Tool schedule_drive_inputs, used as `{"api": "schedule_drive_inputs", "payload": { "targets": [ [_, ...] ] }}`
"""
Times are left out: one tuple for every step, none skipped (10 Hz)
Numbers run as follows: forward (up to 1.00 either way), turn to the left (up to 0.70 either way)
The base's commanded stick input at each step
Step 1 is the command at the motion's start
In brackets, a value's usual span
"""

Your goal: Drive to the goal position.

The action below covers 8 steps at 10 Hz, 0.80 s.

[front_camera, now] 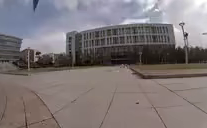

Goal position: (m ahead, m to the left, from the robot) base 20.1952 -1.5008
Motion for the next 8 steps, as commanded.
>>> {"api": "schedule_drive_inputs", "payload": {
  "targets": [
    [0.7,0.0],
    [0.7,0.0],
    [0.7,0.0],
    [0.7,0.0],
    [0.7,0.0],
    [0.7,0.0],
    [0.7,0.0],
    [0.7,0.0]
  ]
}}
